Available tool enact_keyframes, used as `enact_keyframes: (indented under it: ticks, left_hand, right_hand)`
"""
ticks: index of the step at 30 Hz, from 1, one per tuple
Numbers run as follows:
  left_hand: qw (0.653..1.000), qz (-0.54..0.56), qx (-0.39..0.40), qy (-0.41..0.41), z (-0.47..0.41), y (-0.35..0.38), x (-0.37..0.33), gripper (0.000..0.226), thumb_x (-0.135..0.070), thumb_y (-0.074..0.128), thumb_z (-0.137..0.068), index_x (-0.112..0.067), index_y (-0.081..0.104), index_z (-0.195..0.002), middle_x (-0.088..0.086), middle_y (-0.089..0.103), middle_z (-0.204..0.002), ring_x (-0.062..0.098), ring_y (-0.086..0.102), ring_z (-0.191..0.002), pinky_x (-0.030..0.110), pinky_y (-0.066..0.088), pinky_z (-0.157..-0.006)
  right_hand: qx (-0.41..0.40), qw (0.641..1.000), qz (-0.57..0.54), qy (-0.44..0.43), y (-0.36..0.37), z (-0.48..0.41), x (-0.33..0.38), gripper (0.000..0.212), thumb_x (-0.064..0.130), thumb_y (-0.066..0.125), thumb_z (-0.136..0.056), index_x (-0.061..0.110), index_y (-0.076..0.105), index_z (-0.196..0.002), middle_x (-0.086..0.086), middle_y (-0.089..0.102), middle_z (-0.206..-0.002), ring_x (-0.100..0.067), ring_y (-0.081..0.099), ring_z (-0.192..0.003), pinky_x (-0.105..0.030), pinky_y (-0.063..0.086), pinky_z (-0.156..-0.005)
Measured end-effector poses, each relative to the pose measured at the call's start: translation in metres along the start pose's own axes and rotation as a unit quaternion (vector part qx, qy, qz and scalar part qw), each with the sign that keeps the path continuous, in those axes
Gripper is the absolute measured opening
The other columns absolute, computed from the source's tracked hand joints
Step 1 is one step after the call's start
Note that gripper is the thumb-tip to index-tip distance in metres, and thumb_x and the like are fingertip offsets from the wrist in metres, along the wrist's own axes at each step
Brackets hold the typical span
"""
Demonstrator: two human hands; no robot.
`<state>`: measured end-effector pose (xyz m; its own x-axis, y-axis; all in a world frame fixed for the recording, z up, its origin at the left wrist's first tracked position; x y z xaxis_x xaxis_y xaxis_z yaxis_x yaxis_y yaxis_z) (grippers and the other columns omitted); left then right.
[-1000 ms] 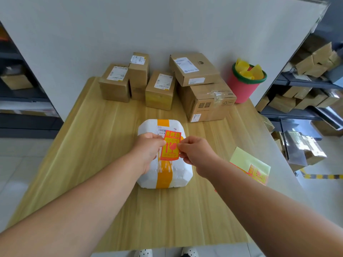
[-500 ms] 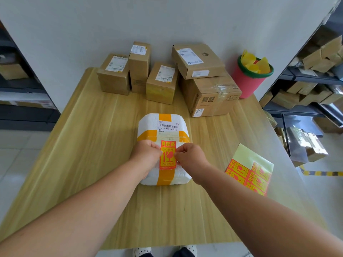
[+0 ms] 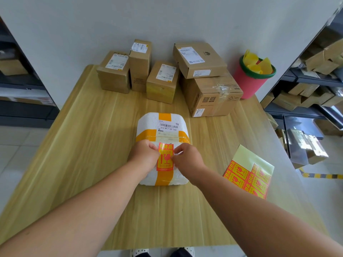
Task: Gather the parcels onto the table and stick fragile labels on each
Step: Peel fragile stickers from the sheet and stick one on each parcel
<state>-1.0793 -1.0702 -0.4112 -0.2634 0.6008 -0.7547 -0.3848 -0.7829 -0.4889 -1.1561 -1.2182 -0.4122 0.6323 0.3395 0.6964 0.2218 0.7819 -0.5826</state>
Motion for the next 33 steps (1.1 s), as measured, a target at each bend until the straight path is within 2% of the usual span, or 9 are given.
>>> enact_keyframes:
  ticks: [3,8,12,17,23,25,28,30,33]
  left_hand:
    - [1.0,-0.019,-0.006,0.005,-0.002,0.0,0.001,0.013,-0.011,0.06,-0.087,-0.02,0.059,-0.077,0.002,0.062,-0.086,0.021,0.059,-0.08,0.03,0.049,-0.066]
    - [0.998,-0.051,-0.016,0.013,-0.007,0.001,0.001,0.012,-0.011,0.06,-0.086,-0.022,0.06,-0.08,-0.001,0.061,-0.089,0.021,0.059,-0.085,0.032,0.05,-0.071]
    - [0.995,-0.094,-0.017,0.019,-0.009,0.003,0.0,0.01,-0.014,0.059,-0.088,-0.023,0.06,-0.084,-0.004,0.06,-0.09,0.019,0.058,-0.083,0.029,0.046,-0.065]
    - [0.991,-0.129,-0.02,0.024,-0.009,0.004,-0.002,0.012,-0.014,0.057,-0.086,-0.026,0.058,-0.083,-0.004,0.061,-0.092,0.02,0.058,-0.083,0.027,0.044,-0.063]
    - [0.976,-0.207,-0.026,0.064,-0.004,0.006,-0.012,0.011,-0.013,0.055,-0.086,-0.023,0.055,-0.091,-0.004,0.06,-0.097,0.021,0.056,-0.083,0.027,0.04,-0.06]
    - [0.964,-0.245,-0.053,0.086,0.0,0.002,-0.019,0.011,-0.017,0.056,-0.089,-0.019,0.049,-0.097,-0.001,0.059,-0.094,0.023,0.055,-0.08,0.03,0.039,-0.06]
    - [0.938,-0.304,-0.108,0.127,0.006,-0.009,-0.03,0.035,-0.026,0.067,-0.085,-0.014,0.045,-0.11,0.005,0.056,-0.106,0.028,0.059,-0.095,0.033,0.042,-0.066]
    - [0.899,-0.346,-0.139,0.231,0.012,-0.008,-0.044,0.038,-0.025,0.074,-0.079,-0.013,0.051,-0.107,0.006,0.056,-0.106,0.028,0.057,-0.097,0.036,0.044,-0.073]
    - [0.83,-0.382,-0.122,0.388,0.03,0.01,-0.055,0.028,-0.016,0.084,-0.063,-0.014,0.069,-0.087,0.002,0.067,-0.092,0.029,0.063,-0.088,0.039,0.043,-0.077]
  right_hand:
    - [0.001,1.0,0.027,-0.011,0.0,-0.001,0.003,0.019,0.019,0.061,-0.09,0.019,0.059,-0.109,0.003,0.064,-0.097,-0.017,0.064,-0.088,-0.028,0.049,-0.069]
    - [-0.014,0.997,0.071,-0.023,-0.003,-0.004,0.006,0.01,0.021,0.06,-0.088,0.019,0.058,-0.097,0.006,0.058,-0.083,-0.012,0.056,-0.074,-0.028,0.047,-0.062]
    - [-0.013,0.996,0.09,-0.023,-0.002,-0.006,0.007,0.006,0.019,0.059,-0.086,0.018,0.057,-0.091,0.005,0.057,-0.078,-0.011,0.053,-0.068,-0.026,0.043,-0.056]
    - [-0.01,0.992,0.123,-0.032,-0.001,-0.005,0.012,0.003,0.017,0.057,-0.085,0.018,0.055,-0.087,0.004,0.058,-0.076,-0.015,0.056,-0.07,-0.028,0.045,-0.057]
    - [-0.019,0.982,0.175,-0.06,0.003,-0.003,0.019,0.014,0.024,0.059,-0.087,0.021,0.046,-0.082,0.005,0.054,-0.074,-0.017,0.054,-0.071,-0.027,0.038,-0.054]
    - [-0.025,0.975,0.207,-0.071,0.002,-0.001,0.023,0.018,0.029,0.06,-0.089,0.021,0.044,-0.083,0.005,0.054,-0.077,-0.018,0.053,-0.073,-0.028,0.036,-0.055]
    - [-0.044,0.962,0.244,-0.113,-0.003,0.001,0.029,0.018,0.03,0.061,-0.089,0.019,0.047,-0.09,0.002,0.056,-0.088,-0.02,0.055,-0.08,-0.03,0.039,-0.06]
    - [-0.068,0.942,0.26,-0.2,-0.004,0.006,0.038,0.015,0.023,0.061,-0.089,0.015,0.058,-0.101,-0.002,0.058,-0.102,-0.024,0.055,-0.094,-0.034,0.044,-0.07]
    - [-0.077,0.892,0.311,-0.32,0.003,0.016,0.044,0.029,0.021,0.059,-0.09,0.017,0.066,-0.118,-0.002,0.062,-0.123,-0.032,0.051,-0.118,-0.045,0.048,-0.091]
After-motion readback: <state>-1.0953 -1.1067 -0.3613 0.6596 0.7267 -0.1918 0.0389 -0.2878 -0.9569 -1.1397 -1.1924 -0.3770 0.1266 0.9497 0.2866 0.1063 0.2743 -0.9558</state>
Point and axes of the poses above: each hand's wrist, its own z-axis away from the middle knuckle, its own y-axis out of the palm, x = y × z, the point moved 9 cm from there along -z, towards the middle knuckle
